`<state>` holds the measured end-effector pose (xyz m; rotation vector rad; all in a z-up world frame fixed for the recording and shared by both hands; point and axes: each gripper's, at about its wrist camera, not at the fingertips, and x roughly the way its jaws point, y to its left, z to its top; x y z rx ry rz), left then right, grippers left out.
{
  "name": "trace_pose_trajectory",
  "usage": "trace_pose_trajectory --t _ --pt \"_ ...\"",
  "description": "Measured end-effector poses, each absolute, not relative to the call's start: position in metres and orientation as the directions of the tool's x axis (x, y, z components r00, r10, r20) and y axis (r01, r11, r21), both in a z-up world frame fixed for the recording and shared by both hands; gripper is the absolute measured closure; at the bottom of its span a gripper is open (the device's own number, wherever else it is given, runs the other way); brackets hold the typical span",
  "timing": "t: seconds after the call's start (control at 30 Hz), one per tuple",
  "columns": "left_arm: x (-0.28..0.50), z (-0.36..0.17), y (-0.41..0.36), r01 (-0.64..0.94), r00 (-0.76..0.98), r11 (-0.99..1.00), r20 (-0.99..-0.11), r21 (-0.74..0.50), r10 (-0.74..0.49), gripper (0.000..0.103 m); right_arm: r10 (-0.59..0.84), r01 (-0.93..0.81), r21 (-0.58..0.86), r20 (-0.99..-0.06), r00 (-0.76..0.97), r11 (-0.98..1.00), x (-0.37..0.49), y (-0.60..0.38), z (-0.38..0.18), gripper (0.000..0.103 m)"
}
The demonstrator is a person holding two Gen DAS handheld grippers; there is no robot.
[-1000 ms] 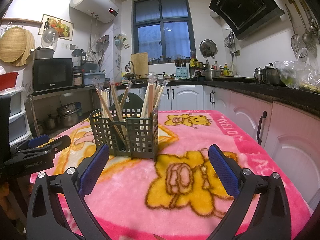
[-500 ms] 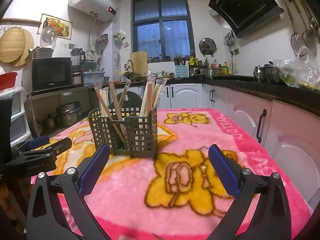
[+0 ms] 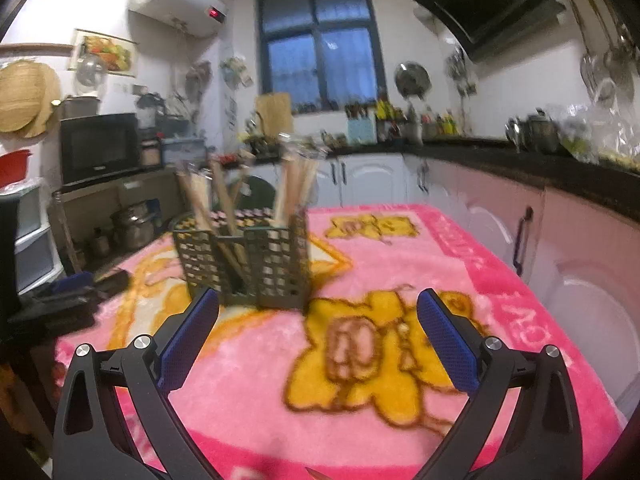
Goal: Organize utensils
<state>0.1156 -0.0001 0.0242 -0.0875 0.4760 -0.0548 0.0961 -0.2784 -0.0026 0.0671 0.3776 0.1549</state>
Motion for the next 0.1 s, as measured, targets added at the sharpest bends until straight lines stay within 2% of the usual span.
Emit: trace_pose_trajectory --t 0.07,0.1 --pt "0.133 0.03 0.02 -0.004 0.862 0.996 -0.506 -0.086 -0.041 0.011 0.067 -0.051 0.046 -0.482 0.874 0.998 0.123 -0.297 -0.004 0.007" --pt "0.15 0.031 0.034 -0.04 0.828 0.998 -0.561 -0.054 0.003 0.011 0.025 -0.01 0.03 -0.545 0.838 1.0 0.139 -0.308 -0.007 0.007"
